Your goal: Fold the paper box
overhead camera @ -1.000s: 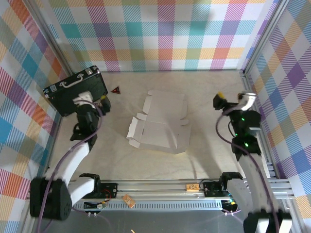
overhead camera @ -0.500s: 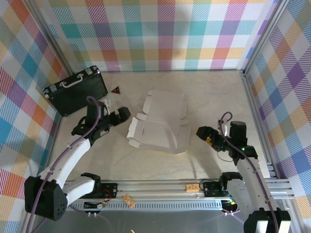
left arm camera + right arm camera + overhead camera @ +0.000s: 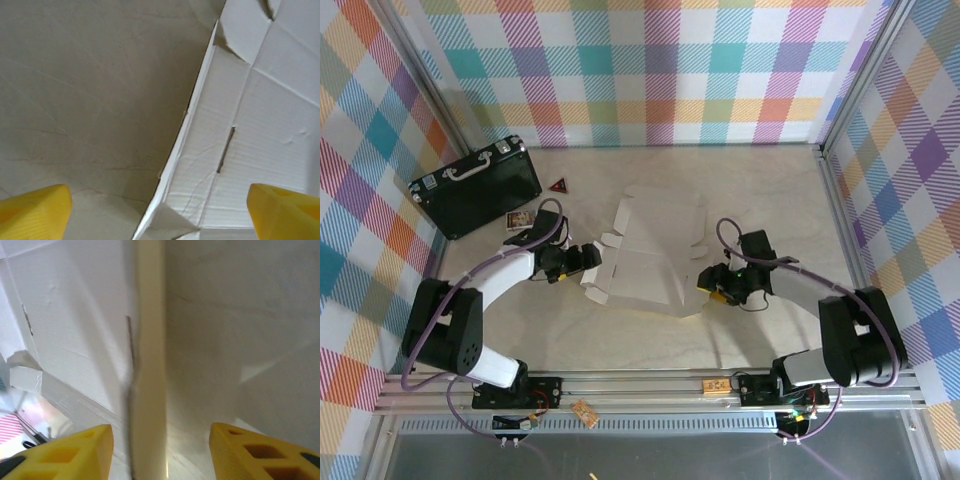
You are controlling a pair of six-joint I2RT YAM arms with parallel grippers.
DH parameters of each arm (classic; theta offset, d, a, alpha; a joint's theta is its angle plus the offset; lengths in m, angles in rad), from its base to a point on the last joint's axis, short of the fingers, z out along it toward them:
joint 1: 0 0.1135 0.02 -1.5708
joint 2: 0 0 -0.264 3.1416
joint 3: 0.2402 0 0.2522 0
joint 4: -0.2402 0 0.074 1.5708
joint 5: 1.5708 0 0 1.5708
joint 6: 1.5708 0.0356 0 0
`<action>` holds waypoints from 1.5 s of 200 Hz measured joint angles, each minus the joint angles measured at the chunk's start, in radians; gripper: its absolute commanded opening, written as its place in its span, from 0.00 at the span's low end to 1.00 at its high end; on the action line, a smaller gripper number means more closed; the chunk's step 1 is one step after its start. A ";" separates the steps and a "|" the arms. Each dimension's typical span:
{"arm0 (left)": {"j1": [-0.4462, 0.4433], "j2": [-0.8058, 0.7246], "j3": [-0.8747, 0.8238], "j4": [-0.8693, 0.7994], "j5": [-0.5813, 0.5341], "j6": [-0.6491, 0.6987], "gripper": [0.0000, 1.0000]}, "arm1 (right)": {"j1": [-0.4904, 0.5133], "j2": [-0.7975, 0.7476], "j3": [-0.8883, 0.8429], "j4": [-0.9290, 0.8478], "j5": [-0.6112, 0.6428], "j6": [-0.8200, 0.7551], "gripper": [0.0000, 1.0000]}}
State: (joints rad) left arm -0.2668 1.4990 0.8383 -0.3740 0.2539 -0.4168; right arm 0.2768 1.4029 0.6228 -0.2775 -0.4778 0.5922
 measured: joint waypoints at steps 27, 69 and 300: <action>-0.003 0.069 0.040 0.012 -0.003 0.009 0.69 | 0.005 0.043 0.056 0.032 0.006 -0.013 0.22; -0.014 0.130 0.056 0.035 0.002 0.010 0.53 | 0.005 0.081 0.063 0.053 0.006 -0.029 0.07; -0.118 -0.196 -0.019 -0.089 -0.129 -0.113 0.00 | 0.004 -0.094 0.076 -0.049 0.035 -0.147 0.65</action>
State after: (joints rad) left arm -0.3851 1.3029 0.8192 -0.4629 0.1246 -0.5293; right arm 0.2810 1.3090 0.6987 -0.3267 -0.4431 0.4454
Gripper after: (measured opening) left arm 0.066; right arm 0.607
